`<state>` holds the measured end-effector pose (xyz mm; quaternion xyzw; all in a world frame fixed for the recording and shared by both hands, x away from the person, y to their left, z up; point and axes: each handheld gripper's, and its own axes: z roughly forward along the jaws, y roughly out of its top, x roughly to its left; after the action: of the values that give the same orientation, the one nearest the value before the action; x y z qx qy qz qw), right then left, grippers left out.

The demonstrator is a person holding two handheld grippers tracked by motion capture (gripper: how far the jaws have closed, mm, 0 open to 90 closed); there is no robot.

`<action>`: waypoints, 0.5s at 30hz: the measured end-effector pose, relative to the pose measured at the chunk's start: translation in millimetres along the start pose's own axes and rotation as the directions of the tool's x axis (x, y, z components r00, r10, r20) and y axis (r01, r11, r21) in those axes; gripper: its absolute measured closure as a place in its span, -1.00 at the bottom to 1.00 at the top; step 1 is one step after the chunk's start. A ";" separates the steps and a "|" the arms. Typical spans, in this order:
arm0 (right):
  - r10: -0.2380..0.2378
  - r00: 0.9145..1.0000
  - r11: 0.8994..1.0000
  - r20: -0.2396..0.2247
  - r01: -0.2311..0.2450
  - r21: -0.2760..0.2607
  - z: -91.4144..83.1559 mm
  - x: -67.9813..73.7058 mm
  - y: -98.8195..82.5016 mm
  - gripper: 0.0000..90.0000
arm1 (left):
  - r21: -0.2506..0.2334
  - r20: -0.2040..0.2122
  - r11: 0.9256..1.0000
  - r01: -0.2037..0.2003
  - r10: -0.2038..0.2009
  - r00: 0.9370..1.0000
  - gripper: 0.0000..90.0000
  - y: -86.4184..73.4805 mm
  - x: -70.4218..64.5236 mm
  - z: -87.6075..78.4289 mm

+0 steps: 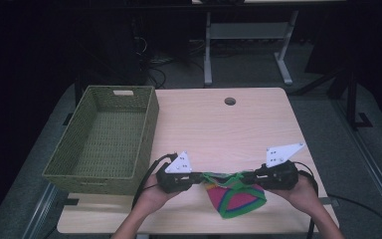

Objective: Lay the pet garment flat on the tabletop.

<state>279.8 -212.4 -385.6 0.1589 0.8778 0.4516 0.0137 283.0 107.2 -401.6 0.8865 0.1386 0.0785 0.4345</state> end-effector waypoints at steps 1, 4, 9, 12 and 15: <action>0.000 1.000 1.000 0.003 0.000 -0.001 -0.1 0.1 0.5 0.85 | -0.002 -0.001 1.000 0.003 -0.003 1.000 0.86 1.2 0.7 -0.2; 0.001 1.000 1.000 0.002 -0.001 -0.008 -1.3 -0.3 2.2 0.85 | 0.006 -0.008 1.000 -0.006 0.006 1.000 0.86 4.9 3.1 -2.0; 0.001 1.000 1.000 0.006 -0.001 -0.003 -2.1 -0.9 4.0 0.86 | 0.015 -0.013 1.000 -0.007 0.007 1.000 0.86 10.5 7.1 -1.1; -0.001 1.000 1.000 0.011 0.001 -0.003 -3.4 -1.7 5.8 0.86 | 0.016 -0.015 1.000 -0.008 0.009 1.000 0.86 14.8 10.4 0.0; 0.000 1.000 1.000 0.018 0.000 -0.002 -5.4 -3.3 7.6 0.86 | 0.020 -0.015 1.000 -0.011 0.012 1.000 0.86 19.5 14.4 1.1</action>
<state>284.1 -213.6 -376.7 0.1632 0.8772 0.4510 0.0219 300.4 99.5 -386.5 0.8908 0.1376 0.0864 0.4243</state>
